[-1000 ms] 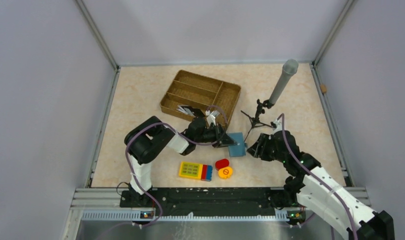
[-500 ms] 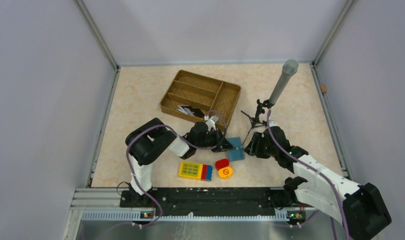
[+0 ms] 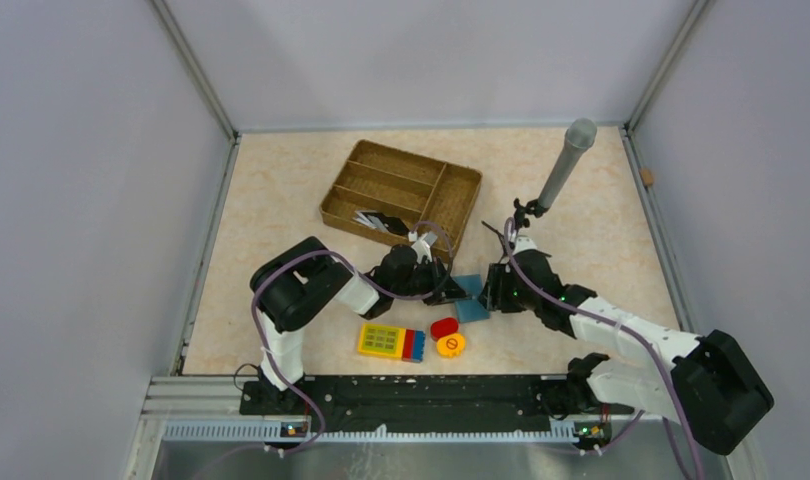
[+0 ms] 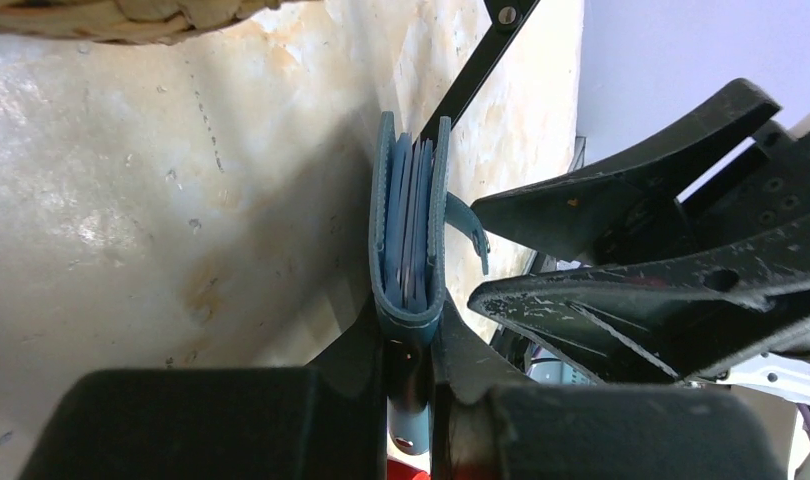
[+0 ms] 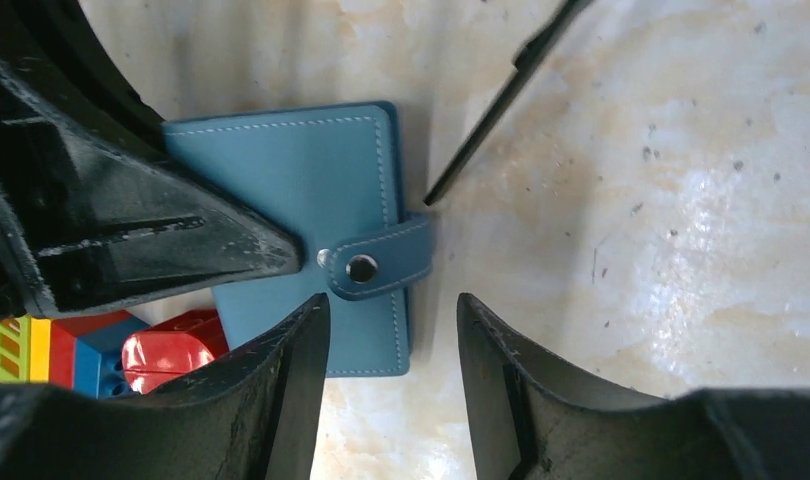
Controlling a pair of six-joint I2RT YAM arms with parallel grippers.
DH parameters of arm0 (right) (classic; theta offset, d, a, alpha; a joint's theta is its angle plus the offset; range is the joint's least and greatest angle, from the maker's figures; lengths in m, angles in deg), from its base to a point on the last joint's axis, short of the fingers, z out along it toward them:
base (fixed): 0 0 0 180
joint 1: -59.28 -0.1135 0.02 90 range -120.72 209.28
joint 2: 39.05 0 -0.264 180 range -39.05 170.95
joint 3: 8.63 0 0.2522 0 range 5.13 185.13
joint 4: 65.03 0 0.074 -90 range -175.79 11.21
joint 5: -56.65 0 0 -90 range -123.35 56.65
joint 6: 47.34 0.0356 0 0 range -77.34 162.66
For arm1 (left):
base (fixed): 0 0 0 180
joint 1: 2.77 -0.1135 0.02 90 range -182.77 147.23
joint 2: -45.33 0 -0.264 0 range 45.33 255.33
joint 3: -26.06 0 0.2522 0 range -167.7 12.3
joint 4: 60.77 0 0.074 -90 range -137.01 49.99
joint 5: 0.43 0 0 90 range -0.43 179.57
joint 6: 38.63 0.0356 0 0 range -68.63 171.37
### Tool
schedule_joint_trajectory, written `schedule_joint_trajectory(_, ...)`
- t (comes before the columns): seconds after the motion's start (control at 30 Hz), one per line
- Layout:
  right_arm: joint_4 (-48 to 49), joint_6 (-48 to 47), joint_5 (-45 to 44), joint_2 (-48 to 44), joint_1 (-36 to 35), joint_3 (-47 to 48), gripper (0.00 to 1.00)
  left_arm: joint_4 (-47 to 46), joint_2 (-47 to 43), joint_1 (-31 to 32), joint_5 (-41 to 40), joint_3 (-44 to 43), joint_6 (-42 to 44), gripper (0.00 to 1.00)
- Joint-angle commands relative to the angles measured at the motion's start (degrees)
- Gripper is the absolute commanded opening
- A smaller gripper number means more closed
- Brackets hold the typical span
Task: Put the credit cards into the card holder
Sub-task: Close the card holder at the center of the board.
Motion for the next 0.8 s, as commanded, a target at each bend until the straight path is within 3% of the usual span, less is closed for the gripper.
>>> schedule_joint_trajectory(0.0, 3.32, -2.86, -4.98, 1.6, -2.61, 4.14, 0.5, 5.65, -0.93, 0.56, -3.28, 0.63, 3.28, 0.0)
schedule_joint_trajectory(0.27, 1.56, -5.26, -11.18, 5.08, -6.34, 7.38, 0.5, 5.82, -0.63, 0.56, -2.9, 0.46, 2.93, 0.0)
schedule_joint_trajectory(0.77, -2.98, -7.12, -19.49, 10.27, -12.19, 12.24, 0.38, 5.81, 0.22, 0.56, -2.36, -0.03, 2.62, 0.0)
